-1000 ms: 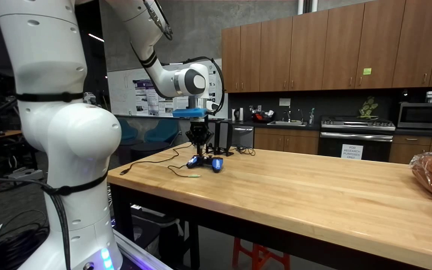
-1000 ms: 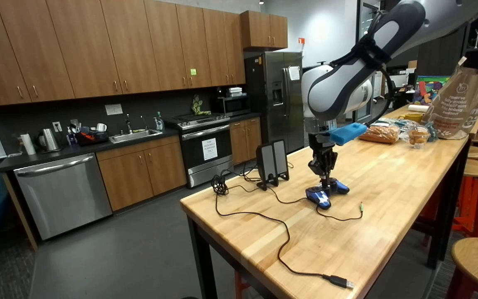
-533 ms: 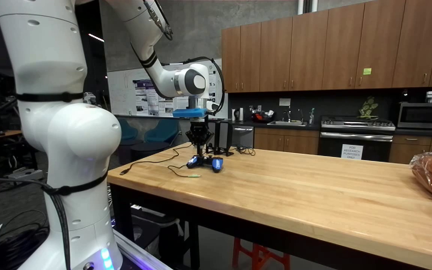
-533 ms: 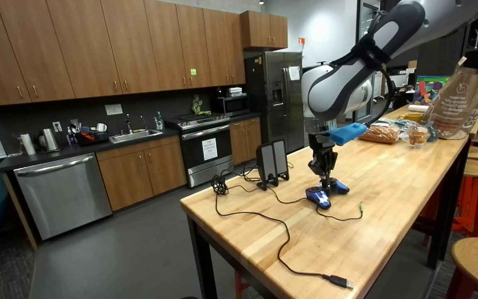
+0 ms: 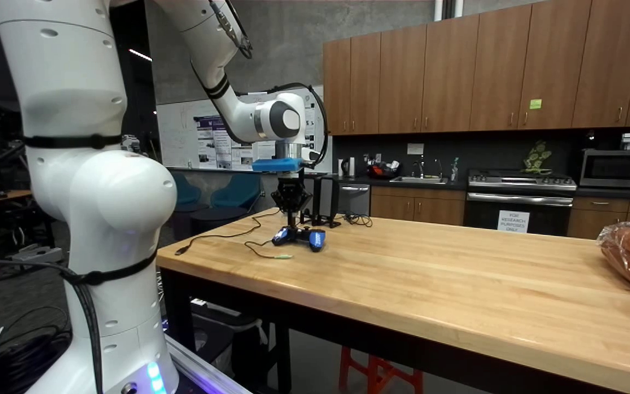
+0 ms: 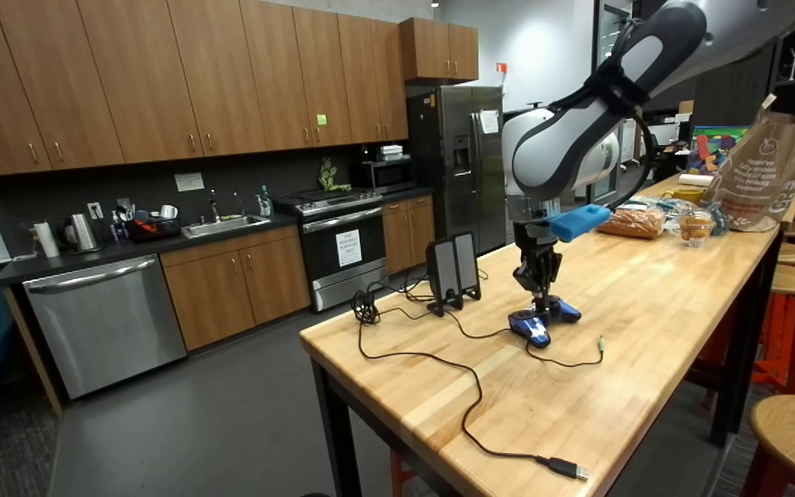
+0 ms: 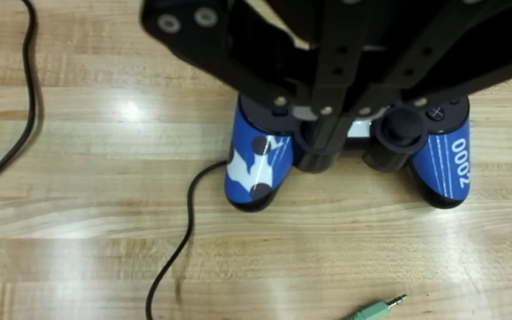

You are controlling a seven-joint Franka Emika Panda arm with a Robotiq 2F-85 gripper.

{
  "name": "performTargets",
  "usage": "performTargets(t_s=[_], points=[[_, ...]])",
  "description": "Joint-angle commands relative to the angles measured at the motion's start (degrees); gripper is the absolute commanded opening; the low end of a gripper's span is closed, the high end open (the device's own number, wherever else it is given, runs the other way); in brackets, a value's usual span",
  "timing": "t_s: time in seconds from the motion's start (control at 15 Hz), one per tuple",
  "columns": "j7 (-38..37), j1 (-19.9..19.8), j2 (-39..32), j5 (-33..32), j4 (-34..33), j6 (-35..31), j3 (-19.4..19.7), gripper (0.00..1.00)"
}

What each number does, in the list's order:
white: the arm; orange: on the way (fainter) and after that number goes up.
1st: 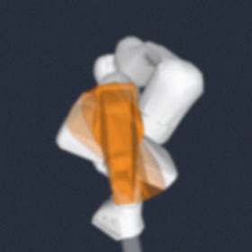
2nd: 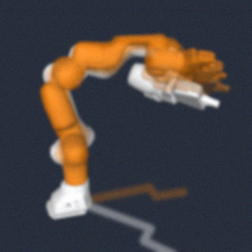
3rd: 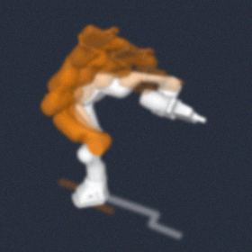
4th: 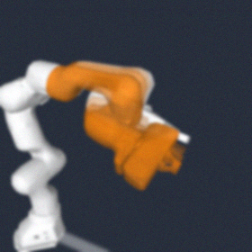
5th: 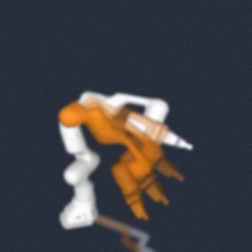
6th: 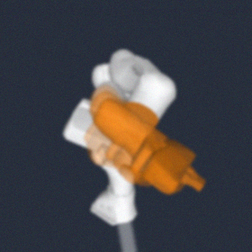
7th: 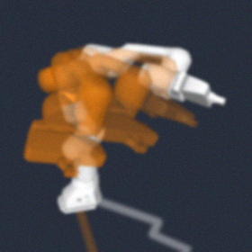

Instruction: Press a button on the gamepad

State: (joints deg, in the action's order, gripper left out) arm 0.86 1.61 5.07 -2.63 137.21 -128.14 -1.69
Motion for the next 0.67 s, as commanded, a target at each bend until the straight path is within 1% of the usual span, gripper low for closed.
performTargets(t_s=[0.0,0.2,0.6], points=[[0.8,-0.3,-1.0,-0.8,0.2,-0.6,0.3,0.0],[1.8,-0.1,0.7,0.5,-0.2,-0.8,0.3,0.0],[3.5,0.1,3.2,0.6,-0.9,-1.4,0.2,0.0]])
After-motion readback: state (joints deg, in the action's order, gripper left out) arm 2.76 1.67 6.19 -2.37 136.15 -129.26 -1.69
